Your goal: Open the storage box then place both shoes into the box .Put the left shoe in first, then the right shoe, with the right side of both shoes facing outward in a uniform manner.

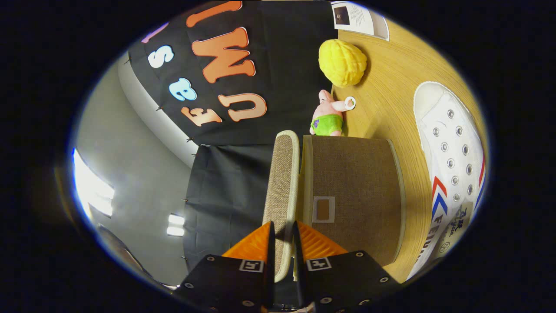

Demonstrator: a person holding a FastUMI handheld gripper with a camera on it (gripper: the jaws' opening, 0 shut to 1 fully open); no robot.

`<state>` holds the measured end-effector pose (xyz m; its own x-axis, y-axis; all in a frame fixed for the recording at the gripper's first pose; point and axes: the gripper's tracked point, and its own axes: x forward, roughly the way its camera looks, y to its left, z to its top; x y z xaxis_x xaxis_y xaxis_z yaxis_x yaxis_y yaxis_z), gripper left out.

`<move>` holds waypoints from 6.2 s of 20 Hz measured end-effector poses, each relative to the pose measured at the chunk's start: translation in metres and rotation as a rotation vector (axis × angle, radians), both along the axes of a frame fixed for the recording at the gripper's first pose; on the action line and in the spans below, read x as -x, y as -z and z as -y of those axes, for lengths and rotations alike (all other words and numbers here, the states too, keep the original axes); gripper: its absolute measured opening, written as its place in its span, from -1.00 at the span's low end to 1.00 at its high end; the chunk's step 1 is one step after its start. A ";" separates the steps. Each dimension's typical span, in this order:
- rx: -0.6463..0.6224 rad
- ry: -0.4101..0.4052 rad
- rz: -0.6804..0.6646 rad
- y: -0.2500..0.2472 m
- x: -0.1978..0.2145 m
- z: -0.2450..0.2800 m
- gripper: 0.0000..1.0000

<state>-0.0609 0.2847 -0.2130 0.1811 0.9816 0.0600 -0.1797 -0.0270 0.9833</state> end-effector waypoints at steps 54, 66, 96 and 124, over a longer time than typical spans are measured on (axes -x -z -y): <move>0.806 0.371 0.715 -0.092 -0.007 -0.101 0.96; 1.163 0.645 0.688 -0.023 -0.067 0.079 0.97; 1.304 0.454 0.330 0.168 -0.064 0.144 0.09; 0.932 0.625 0.536 -0.052 -0.069 0.039 -1.00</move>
<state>0.0084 0.2454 -0.1614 0.8006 0.4440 -0.4022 -0.2948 0.8764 0.3807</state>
